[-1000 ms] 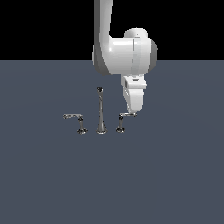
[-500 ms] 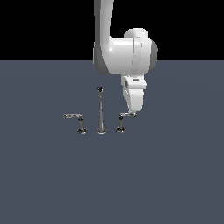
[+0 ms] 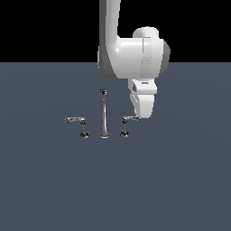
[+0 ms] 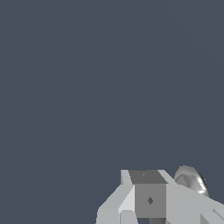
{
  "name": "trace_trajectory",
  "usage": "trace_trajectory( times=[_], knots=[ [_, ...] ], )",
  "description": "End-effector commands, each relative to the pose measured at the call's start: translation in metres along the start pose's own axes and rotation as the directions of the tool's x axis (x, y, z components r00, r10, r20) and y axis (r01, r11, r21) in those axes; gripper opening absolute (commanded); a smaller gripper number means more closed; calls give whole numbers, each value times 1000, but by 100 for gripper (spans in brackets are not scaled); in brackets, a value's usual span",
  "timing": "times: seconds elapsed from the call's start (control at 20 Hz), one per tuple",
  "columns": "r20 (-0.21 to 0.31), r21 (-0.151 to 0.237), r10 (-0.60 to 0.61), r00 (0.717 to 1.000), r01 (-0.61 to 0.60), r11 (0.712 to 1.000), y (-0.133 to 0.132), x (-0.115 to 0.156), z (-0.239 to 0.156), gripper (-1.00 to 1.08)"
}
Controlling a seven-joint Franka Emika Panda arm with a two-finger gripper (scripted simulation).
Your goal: Turn on the faucet by rotating a designated handle.
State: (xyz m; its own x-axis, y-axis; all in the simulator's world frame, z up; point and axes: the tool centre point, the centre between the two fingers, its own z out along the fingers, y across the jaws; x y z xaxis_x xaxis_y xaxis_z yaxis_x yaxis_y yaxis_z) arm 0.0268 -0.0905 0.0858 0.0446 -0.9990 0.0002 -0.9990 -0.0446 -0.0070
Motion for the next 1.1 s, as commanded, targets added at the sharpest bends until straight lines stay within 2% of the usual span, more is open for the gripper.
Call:
trace_trajectory(
  times=[0.0, 0.15, 0.2, 1.05],
  knots=[
    [0, -7, 2, 1000, -2, 1000, 12, 5, 0, -100],
    [0, -7, 2, 1000, -2, 1000, 18, 8, 0, -100],
    [1, 4, -5, 1000, 5, 1000, 9, 2, 0, -100],
    [0, -6, 2, 1000, -2, 1000, 64, -9, 0, -100]
  ],
)
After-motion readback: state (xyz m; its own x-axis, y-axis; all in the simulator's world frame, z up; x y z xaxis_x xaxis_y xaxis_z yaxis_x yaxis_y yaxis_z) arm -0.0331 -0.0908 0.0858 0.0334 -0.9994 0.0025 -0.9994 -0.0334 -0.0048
